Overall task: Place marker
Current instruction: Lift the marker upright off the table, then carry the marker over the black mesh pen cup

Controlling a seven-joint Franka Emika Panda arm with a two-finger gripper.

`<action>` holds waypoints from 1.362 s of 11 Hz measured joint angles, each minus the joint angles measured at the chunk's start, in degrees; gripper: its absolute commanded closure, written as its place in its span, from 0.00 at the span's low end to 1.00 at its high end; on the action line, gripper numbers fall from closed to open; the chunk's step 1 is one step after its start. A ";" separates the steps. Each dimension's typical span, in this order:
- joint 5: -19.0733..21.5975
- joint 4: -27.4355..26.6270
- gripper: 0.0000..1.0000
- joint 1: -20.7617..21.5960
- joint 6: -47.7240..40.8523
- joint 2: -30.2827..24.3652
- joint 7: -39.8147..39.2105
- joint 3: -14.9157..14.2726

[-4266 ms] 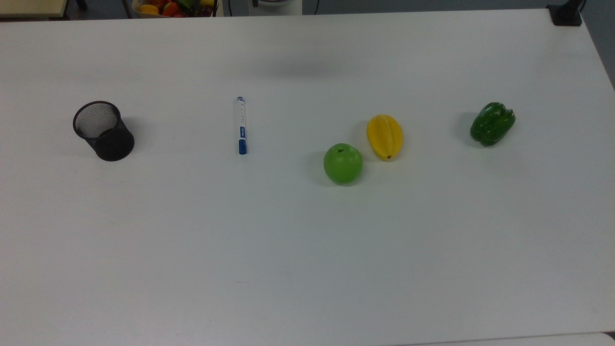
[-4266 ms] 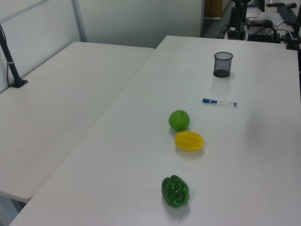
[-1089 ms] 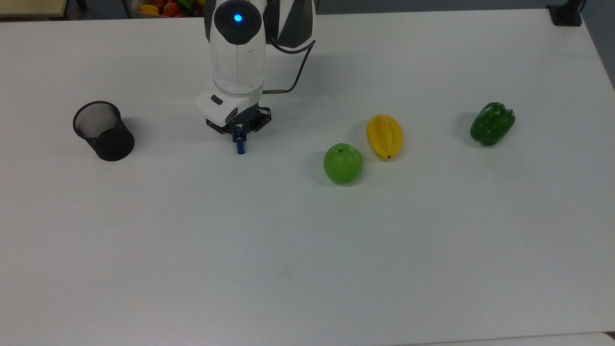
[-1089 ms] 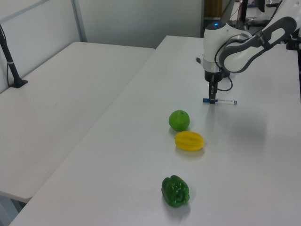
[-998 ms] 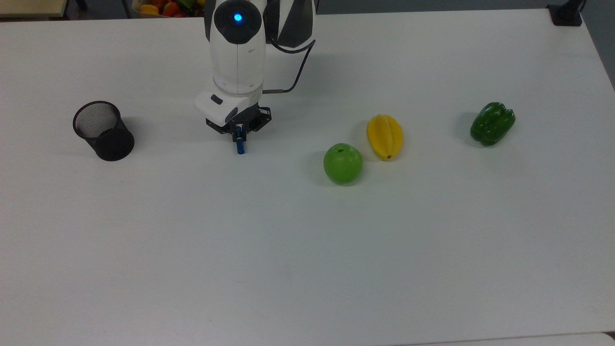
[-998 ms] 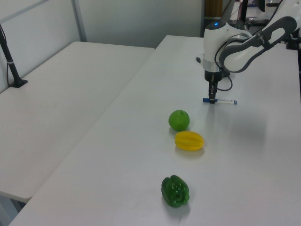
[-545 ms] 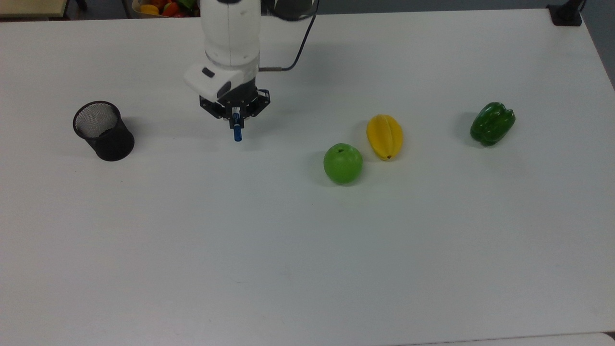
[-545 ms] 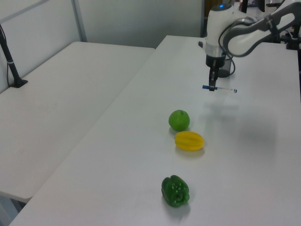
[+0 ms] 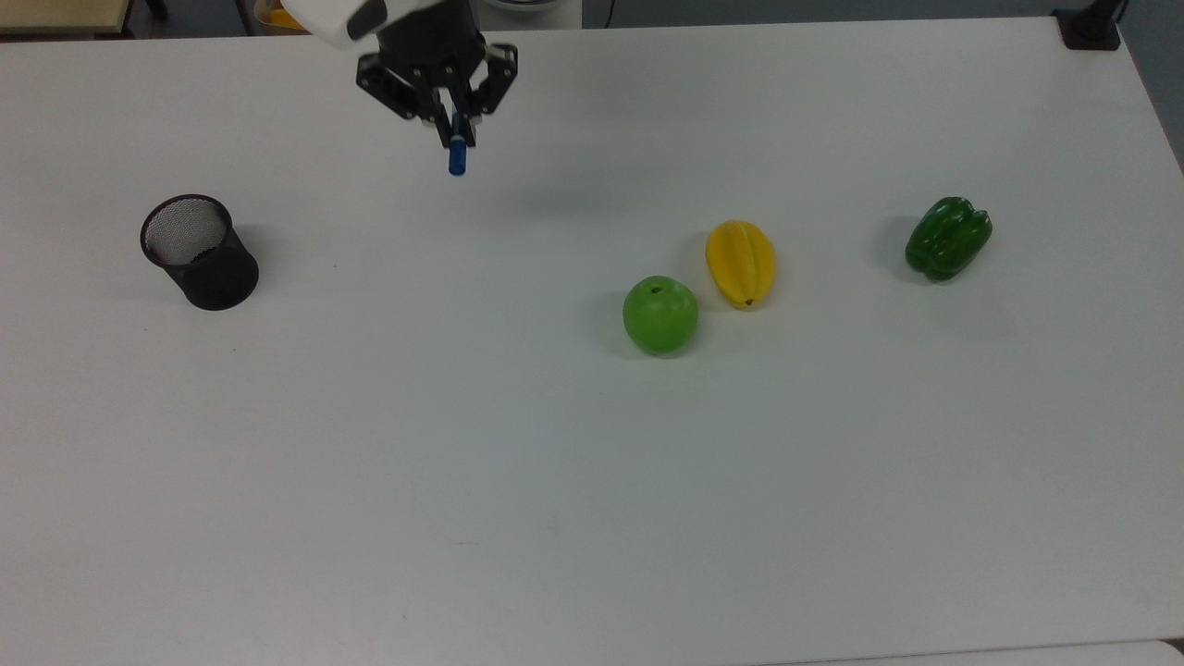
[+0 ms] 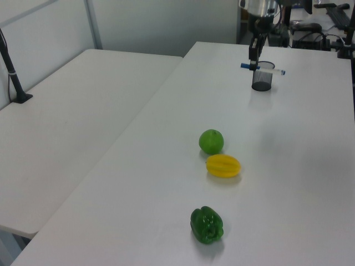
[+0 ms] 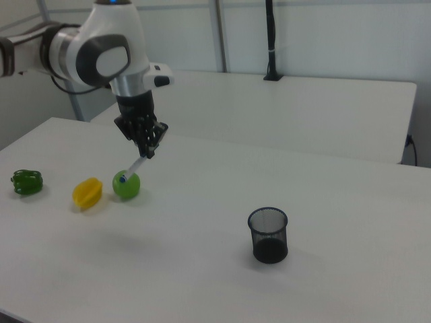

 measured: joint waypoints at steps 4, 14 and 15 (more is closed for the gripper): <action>0.74 4.80 1.00 -2.07 -4.58 -0.76 -0.25 -2.43; 1.13 -4.09 1.00 -5.47 31.34 0.15 -6.53 -12.99; 1.13 -5.72 1.00 -5.78 36.02 0.97 -6.53 -13.10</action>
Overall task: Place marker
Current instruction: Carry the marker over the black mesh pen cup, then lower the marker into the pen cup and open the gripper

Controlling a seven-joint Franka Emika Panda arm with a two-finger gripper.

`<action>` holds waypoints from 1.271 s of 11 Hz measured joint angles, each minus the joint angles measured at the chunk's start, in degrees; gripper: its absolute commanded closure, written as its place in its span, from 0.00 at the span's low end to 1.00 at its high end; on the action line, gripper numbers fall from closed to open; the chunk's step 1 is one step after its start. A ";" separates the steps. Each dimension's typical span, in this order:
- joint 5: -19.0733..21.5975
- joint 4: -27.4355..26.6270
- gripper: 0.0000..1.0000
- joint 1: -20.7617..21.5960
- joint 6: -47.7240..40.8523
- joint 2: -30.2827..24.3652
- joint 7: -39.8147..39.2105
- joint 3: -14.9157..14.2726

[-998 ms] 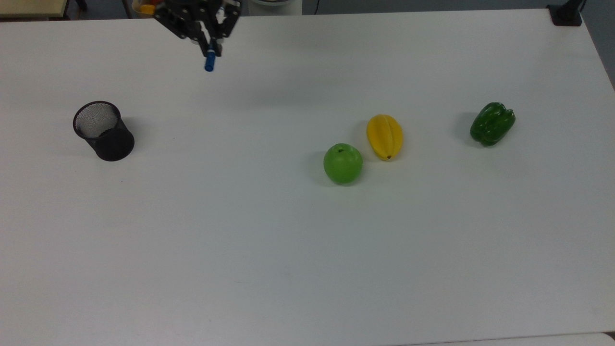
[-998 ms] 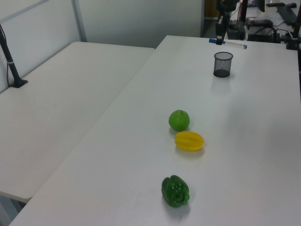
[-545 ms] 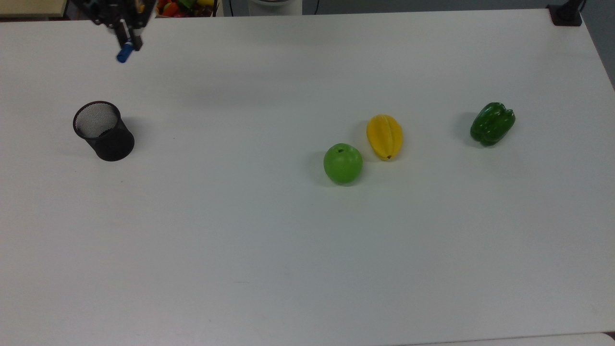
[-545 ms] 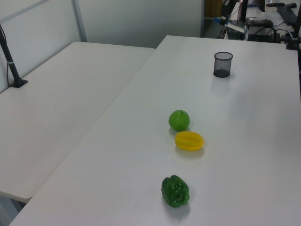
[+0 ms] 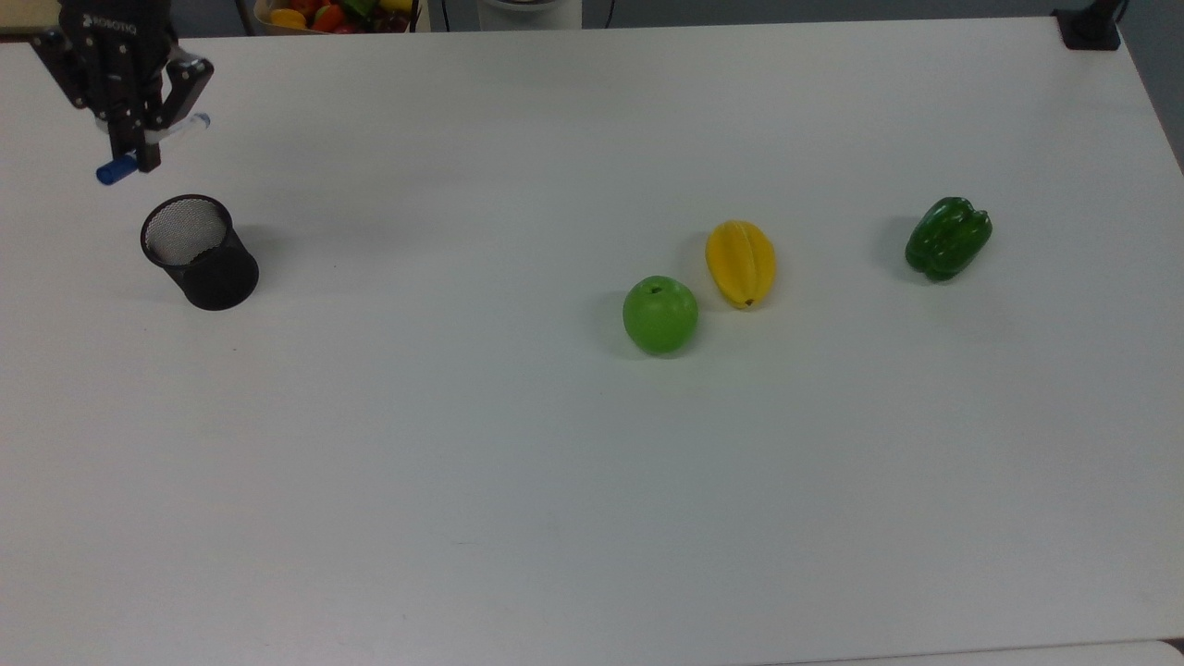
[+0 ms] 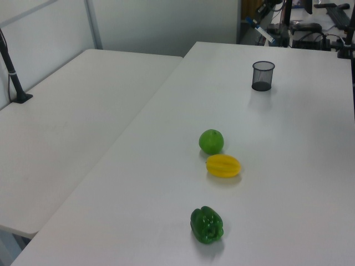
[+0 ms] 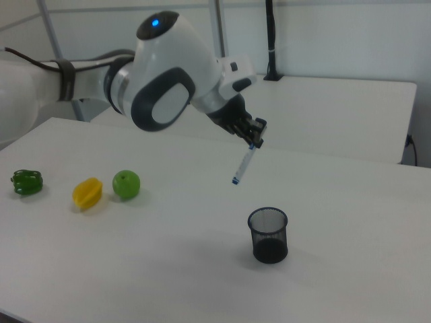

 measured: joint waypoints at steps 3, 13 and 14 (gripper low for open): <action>0.00 -6.22 1.00 -0.93 14.09 2.25 0.00 -0.11; 1.48 -17.00 1.00 -2.11 34.35 6.61 0.04 -0.14; 1.48 -17.01 1.00 -2.11 34.35 6.89 0.04 -0.12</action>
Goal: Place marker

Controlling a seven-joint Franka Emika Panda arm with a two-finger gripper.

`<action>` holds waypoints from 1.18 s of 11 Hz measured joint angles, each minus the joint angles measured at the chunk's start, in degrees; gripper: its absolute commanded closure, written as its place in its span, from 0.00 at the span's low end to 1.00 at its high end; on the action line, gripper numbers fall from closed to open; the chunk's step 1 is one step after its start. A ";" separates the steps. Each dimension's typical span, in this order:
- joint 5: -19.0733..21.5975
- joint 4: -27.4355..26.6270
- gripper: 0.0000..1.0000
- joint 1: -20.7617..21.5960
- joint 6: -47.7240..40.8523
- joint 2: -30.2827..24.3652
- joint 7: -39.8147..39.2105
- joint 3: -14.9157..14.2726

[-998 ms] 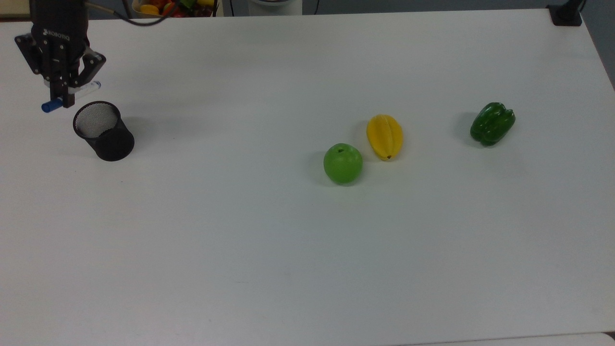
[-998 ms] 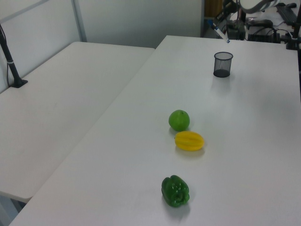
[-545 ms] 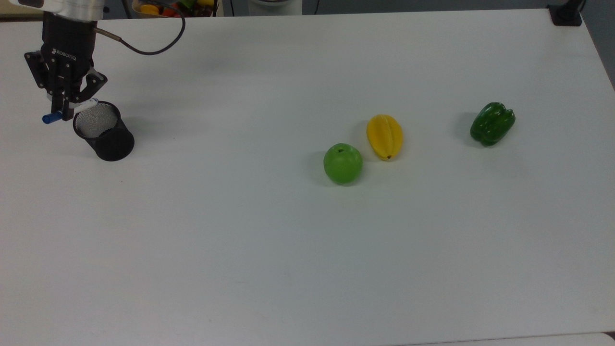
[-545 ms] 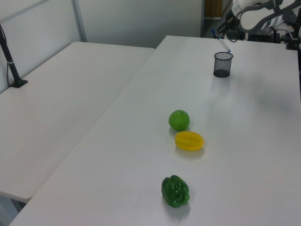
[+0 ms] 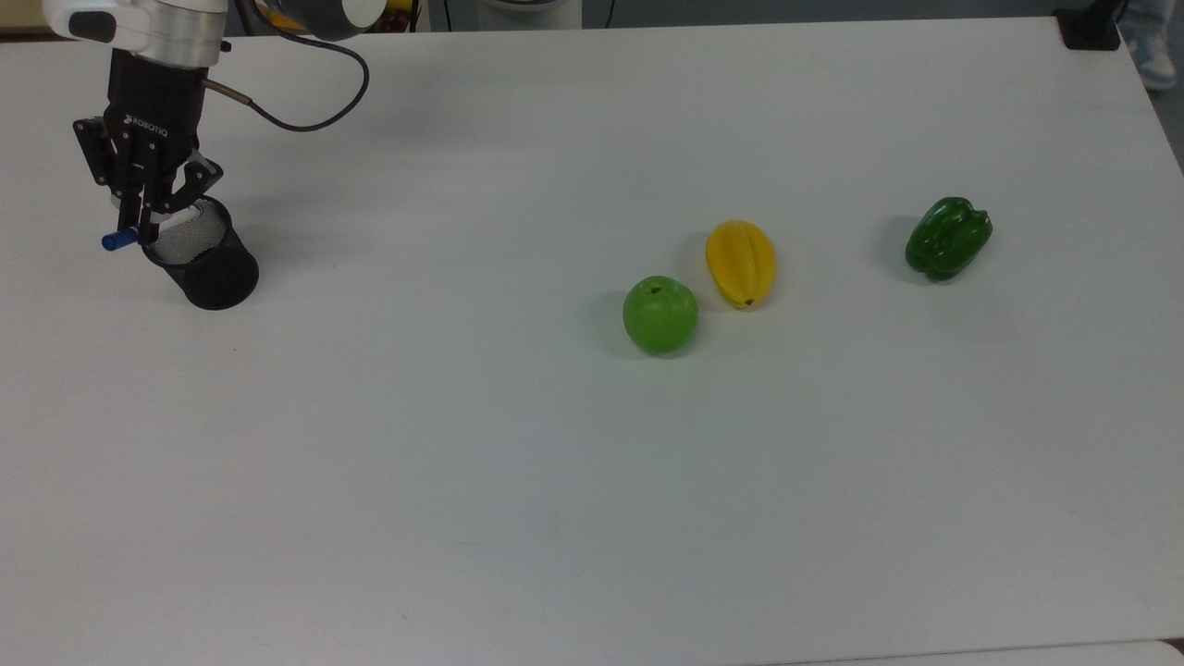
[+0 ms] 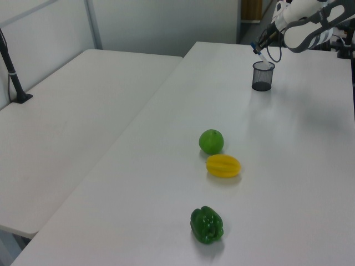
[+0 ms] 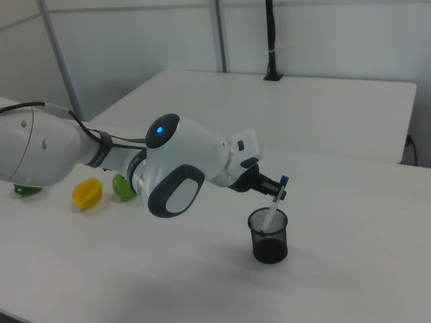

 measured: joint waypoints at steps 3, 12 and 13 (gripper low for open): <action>0.00 -0.02 0.67 0.08 0.37 0.73 0.00 0.19; 0.16 0.76 0.00 0.25 0.58 0.15 3.32 0.51; 0.16 2.24 0.00 0.39 -3.08 -0.38 4.09 0.62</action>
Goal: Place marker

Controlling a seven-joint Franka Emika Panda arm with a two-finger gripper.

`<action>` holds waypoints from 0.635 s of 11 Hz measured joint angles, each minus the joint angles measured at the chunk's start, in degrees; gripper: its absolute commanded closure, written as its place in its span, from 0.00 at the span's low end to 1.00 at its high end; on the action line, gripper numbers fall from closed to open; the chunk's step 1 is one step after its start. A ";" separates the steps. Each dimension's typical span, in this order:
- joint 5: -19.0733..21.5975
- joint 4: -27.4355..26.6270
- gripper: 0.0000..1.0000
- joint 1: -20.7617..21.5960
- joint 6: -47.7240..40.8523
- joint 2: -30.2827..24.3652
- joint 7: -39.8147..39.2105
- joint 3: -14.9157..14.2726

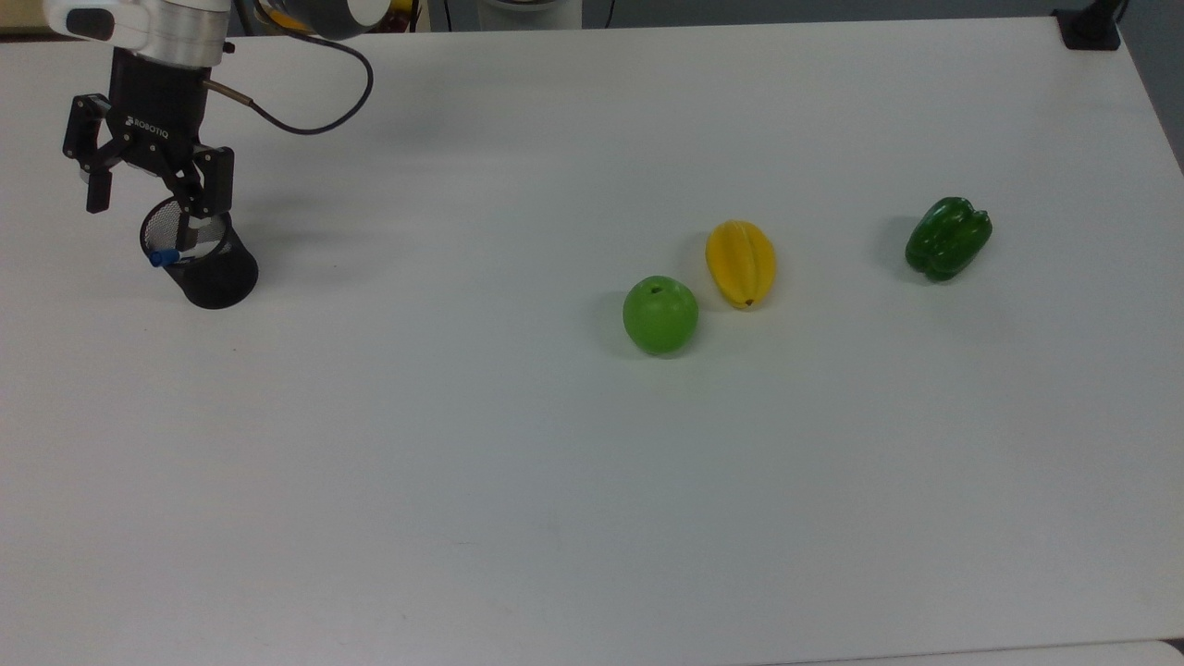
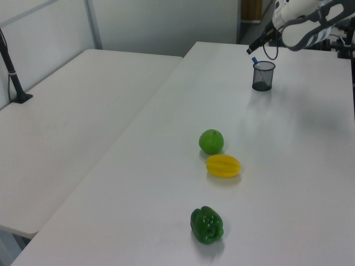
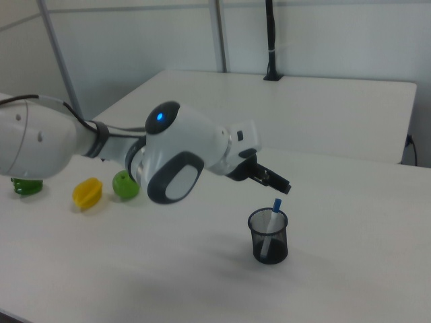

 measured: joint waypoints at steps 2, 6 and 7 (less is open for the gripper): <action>0.08 5.74 0.00 0.25 -15.16 -2.24 0.38 0.04; 0.22 17.23 0.00 0.49 -46.59 -7.63 5.52 0.57; 0.63 19.74 0.00 0.51 -53.49 -8.45 7.86 1.23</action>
